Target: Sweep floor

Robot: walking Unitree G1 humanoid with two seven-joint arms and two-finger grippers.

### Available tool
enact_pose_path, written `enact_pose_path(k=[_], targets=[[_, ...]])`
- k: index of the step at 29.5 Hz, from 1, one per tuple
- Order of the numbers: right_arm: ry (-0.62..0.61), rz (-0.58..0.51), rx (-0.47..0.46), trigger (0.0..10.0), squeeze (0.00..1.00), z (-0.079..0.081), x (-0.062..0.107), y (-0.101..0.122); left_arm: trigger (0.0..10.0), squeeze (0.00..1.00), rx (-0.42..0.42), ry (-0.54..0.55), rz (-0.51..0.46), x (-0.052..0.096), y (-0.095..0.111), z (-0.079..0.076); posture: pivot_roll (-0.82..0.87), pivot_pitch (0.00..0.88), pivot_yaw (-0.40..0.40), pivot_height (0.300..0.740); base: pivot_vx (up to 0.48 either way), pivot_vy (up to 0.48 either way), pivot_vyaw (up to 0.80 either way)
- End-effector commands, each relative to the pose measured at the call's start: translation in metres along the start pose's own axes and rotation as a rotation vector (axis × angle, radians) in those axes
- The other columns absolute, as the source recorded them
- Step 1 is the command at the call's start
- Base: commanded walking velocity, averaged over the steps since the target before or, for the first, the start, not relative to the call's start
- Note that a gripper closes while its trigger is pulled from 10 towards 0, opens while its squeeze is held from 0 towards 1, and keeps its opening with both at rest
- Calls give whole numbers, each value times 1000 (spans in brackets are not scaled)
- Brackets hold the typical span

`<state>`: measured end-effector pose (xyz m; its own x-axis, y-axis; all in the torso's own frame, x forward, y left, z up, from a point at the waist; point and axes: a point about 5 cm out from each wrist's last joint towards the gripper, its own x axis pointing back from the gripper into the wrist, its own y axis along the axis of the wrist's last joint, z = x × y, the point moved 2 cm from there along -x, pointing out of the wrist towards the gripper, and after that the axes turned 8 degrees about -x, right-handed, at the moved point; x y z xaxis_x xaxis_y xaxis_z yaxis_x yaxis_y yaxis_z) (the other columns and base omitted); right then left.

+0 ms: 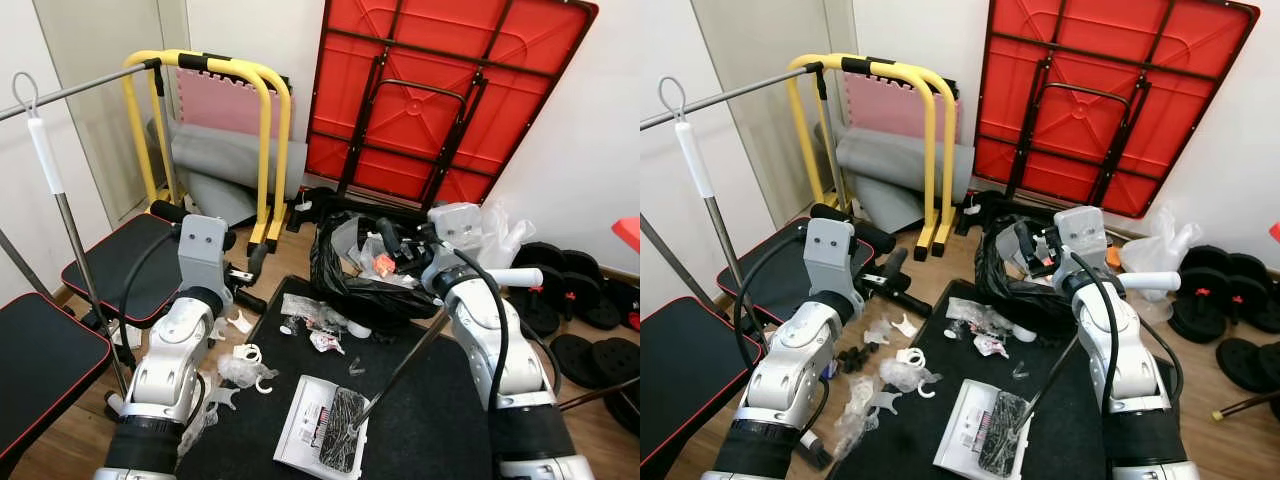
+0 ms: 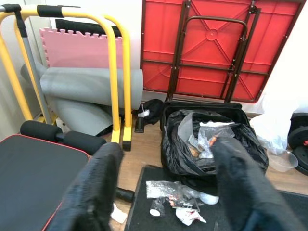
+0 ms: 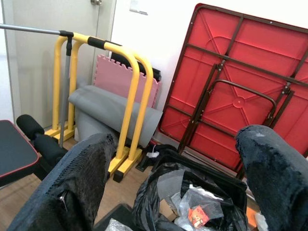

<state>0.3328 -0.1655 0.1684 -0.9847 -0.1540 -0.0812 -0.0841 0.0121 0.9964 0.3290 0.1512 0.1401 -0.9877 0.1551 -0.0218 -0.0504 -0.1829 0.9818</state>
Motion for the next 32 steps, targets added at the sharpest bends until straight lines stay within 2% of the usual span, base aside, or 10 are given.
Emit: enact_pose_path(k=[1, 11, 17, 27, 28, 29, 32], targets=[[-17, -6, 3, 10000, 0, -4, -1, 0, 0, 0, 14, -15, -27, -2, 5, -3, -144, 19, -150, 740, 0, 0, 0], [33, -3, -2, 10000, 0, 5, 1, -2, 0, 0, 36, -15, -57, -2, 10, -5, -144, 17, -151, 740, 0, 0, 0], [60, 12, -6, 10000, 0, 8, 4, -8, 0, 0, 73, -59, -85, -2, 15, -10, -149, 22, -148, 740, 0, 0, 0], [39, 38, 2, 10000, 0, 8, 3, -11, 0, 0, 62, -91, -71, -2, 13, -13, -150, 27, -141, 730, 0, 0, 0], [36, 40, 2, 10000, 0, 8, 3, -12, 8431, 0, 53, -94, -57, -2, 11, -14, -150, 27, -141, 725, 0, 0, 0], [35, 39, -1, 10000, 0, 7, 3, -12, 10000, 0, 46, -93, -45, -3, 10, -14, -150, 29, -139, 720, 0, 0, 0], [30, 39, -8, 10000, 0, 7, 3, -12, 10000, 0, 33, -86, -31, -3, 8, -13, -149, 31, -138, 705, 0, 0, 0]])
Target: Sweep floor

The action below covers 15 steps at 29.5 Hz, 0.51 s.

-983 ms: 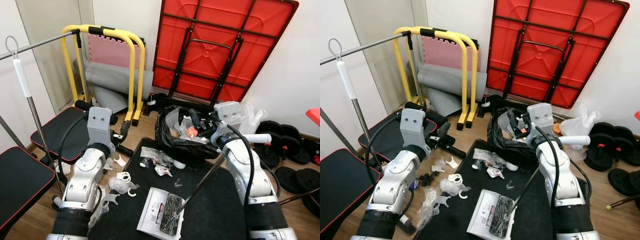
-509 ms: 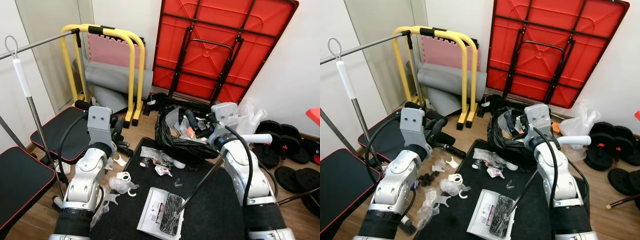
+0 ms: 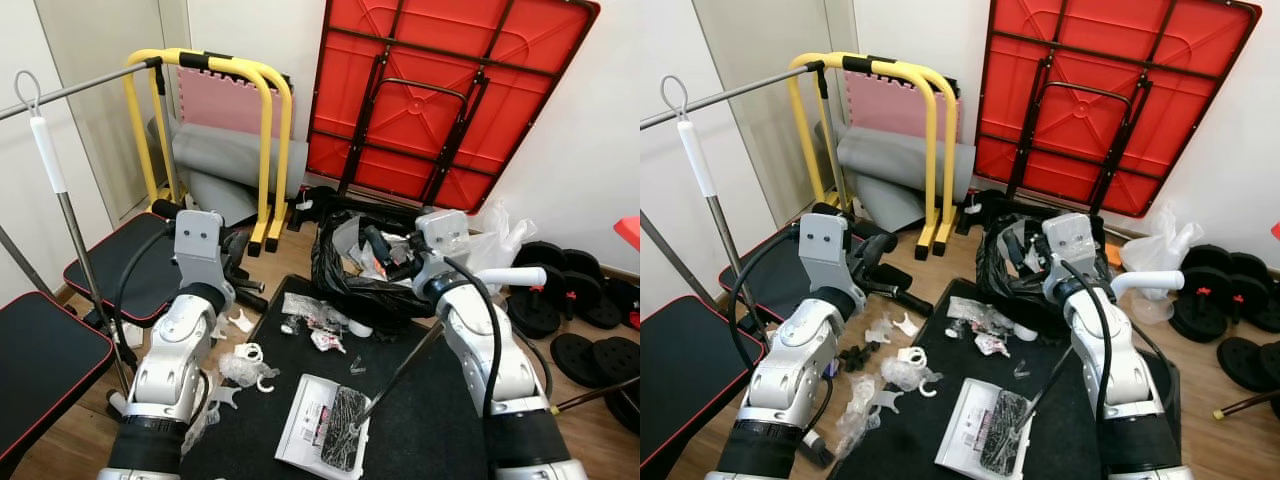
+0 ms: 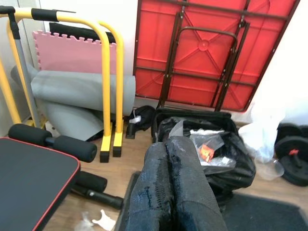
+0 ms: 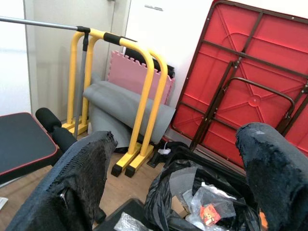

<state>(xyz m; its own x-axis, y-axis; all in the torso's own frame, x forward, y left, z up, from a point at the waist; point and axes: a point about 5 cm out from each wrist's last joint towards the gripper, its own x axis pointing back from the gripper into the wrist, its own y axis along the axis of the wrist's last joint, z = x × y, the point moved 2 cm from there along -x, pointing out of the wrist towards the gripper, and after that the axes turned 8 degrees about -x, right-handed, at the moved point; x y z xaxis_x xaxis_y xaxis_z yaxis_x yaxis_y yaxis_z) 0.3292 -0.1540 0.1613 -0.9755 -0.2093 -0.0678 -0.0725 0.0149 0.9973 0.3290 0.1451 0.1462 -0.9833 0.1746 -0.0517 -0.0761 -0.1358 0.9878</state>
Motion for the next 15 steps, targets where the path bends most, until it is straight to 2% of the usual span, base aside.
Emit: enact_pose_path(k=[1, 15], targets=[[-27, 27, -10, 10000, 0, -5, 1, -5, 10000, 0, -12, -69, 5, -2, 1, -8, -149, 31, -138, 700, 0, 0, 0], [-32, 24, -10, 10000, 0, -5, 1, -5, 10000, 0, -29, -61, 23, -3, -1, -6, -147, 34, -135, 650, 0, 0, 0]])
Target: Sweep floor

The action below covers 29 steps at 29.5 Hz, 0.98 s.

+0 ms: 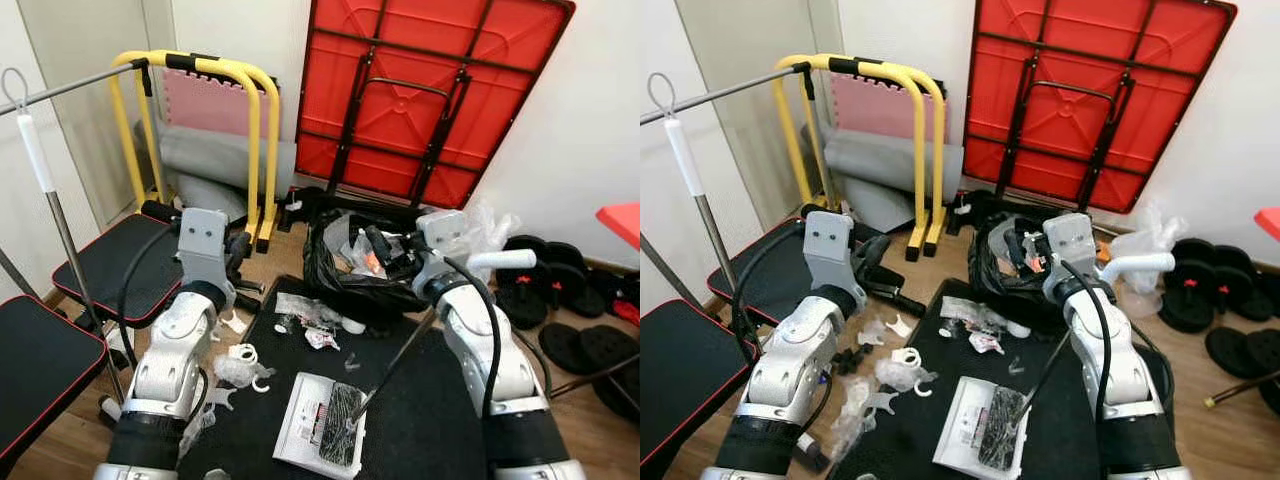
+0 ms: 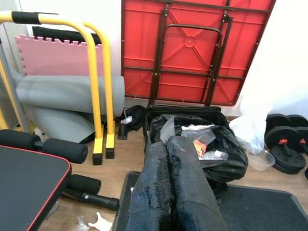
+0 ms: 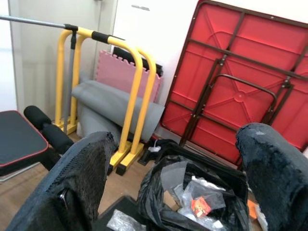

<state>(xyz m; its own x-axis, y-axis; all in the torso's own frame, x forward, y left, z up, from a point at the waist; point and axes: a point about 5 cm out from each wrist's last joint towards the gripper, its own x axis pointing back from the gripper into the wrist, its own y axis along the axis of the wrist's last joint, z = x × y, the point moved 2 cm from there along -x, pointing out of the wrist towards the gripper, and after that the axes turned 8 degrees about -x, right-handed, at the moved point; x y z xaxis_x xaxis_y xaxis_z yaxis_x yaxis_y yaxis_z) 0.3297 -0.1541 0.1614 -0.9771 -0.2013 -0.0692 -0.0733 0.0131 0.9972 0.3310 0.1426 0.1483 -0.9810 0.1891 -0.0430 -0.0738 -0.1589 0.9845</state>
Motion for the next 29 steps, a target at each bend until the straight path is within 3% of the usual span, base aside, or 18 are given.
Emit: enact_pose_path(k=[1, 8, 12, 29], targets=[[-21, 5, -5, 10000, 0, -5, 1, -3, 10000, 0, -10, -47, 18, -1, -3, -5, -145, 34, -135, 645, 0, 0, 0], [-16, -7, -6, 10000, 0, -4, 2, -1, 10000, 0, -19, -61, 16, -1, -2, -6, -145, 35, -137, 645, 0, 0, 0], [-16, -6, -6, 10000, 0, -4, 2, -1, 10000, 0, -47, -66, 43, -1, -6, -6, -146, 35, -136, 645, 397, 0, 0], [-17, -6, -10, 10000, 0, -5, 2, -2, 10000, 0, -13, -56, -1, 0, 1, -6, -144, 38, -138, 645, 26, 0, 0]])
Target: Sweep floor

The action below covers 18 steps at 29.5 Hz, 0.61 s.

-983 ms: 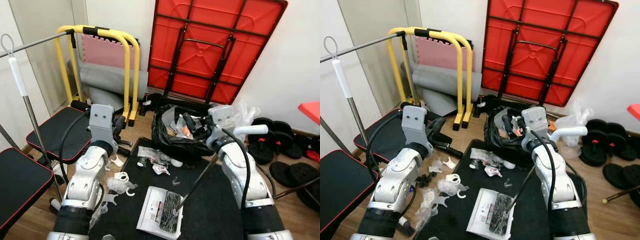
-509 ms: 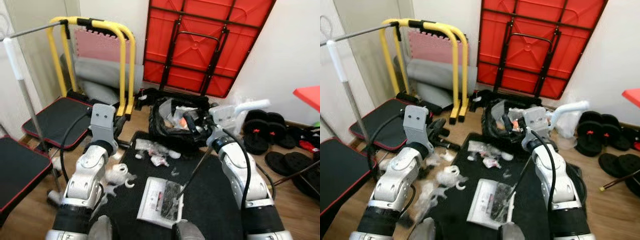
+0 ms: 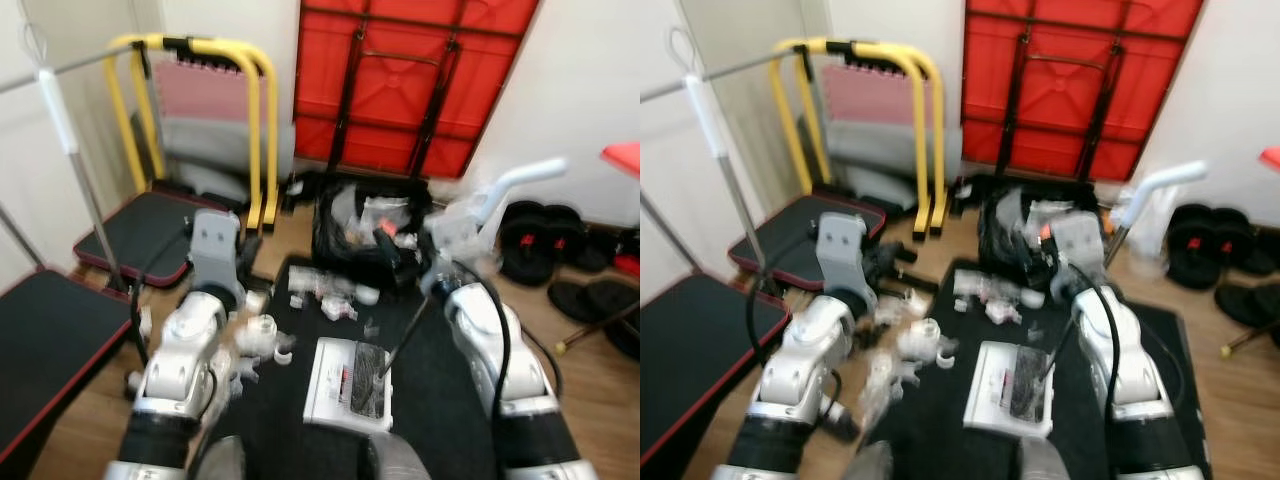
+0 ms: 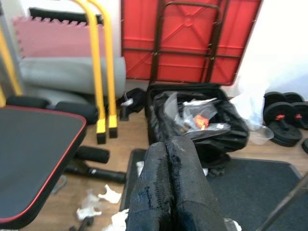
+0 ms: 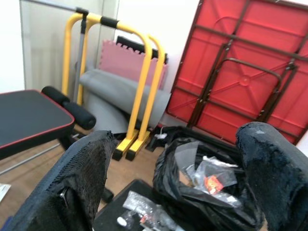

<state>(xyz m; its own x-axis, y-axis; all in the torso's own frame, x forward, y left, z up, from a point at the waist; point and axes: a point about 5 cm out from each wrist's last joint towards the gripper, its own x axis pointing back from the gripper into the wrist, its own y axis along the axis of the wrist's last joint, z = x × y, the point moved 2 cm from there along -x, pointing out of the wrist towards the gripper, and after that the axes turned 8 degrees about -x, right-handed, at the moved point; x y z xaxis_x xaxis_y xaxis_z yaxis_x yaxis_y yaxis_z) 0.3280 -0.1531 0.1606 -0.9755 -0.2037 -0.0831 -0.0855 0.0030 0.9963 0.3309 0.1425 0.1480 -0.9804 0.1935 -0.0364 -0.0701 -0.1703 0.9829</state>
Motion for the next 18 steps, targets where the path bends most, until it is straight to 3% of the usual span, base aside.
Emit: enact_pose_path(k=[1, 13, 18], targets=[[-19, 8, -3, 10000, 0, -6, 0, -1, 10000, 0, -3, -50, -7, -1, 1, -6, -145, 38, -138, 645, 0, 0, 0], [-20, 6, -4, 10000, 0, -6, 1, -1, 10000, 0, -33, -56, 2, -1, 0, -6, -145, 39, -138, 645, 0, 0, 0], [-18, 4, -1, 10000, 0, -6, 0, 0, 10000, 0, -88, -51, 26, -1, -2, -7, -146, 39, -138, 645, 0, -369, 0]])
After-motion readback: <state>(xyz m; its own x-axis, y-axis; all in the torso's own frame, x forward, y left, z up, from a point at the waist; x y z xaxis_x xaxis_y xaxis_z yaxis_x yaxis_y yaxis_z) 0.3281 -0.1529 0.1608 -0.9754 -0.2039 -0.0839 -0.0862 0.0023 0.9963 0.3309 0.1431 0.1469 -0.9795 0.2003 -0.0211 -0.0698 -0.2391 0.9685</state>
